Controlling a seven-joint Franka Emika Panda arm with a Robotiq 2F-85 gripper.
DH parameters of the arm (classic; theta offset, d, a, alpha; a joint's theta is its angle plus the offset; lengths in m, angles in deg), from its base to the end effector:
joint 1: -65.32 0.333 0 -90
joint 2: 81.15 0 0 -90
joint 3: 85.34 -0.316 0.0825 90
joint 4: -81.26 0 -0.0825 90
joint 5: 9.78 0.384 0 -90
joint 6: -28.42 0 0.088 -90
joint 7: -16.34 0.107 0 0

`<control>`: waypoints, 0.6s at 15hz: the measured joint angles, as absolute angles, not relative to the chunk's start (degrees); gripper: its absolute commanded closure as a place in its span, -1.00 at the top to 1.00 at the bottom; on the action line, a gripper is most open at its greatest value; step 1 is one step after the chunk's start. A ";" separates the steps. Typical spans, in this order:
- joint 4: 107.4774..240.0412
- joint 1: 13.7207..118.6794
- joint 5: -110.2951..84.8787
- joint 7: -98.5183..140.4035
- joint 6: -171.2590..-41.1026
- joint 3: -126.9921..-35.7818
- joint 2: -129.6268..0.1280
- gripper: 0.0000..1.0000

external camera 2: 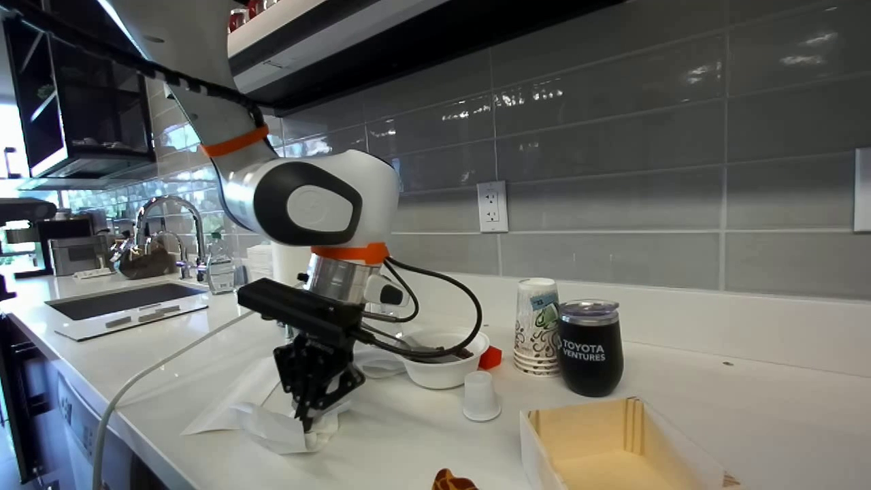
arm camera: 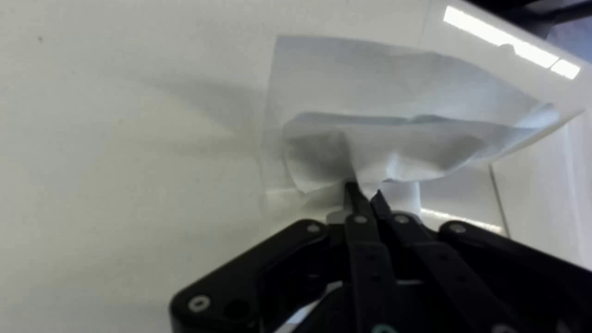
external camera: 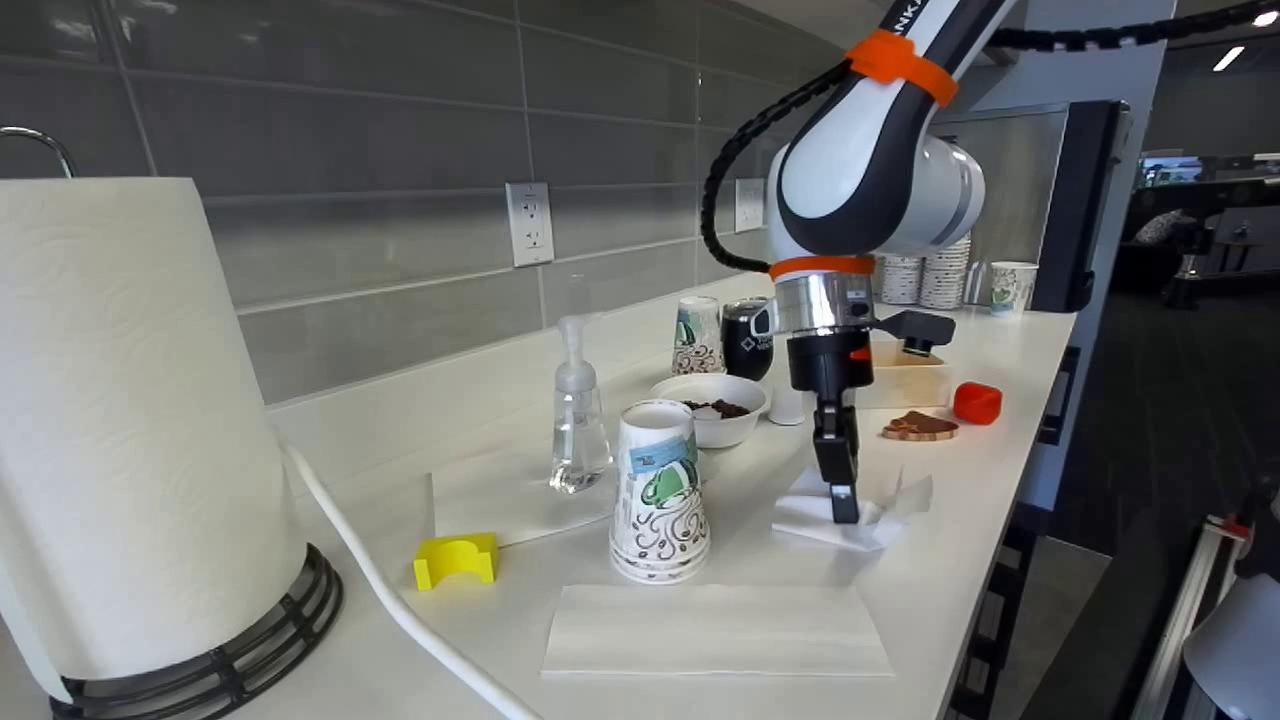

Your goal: Use the tissue to wipe the table

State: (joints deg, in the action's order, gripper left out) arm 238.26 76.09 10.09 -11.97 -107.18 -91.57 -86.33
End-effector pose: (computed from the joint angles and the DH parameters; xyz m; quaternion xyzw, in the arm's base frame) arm 0.3462 0.1089 0.2284 -0.9542 -0.2466 0.1282 0.1105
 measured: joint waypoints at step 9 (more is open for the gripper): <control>238.29 69.42 -4.93 0.14 -100.25 -87.54 -86.69 -0.99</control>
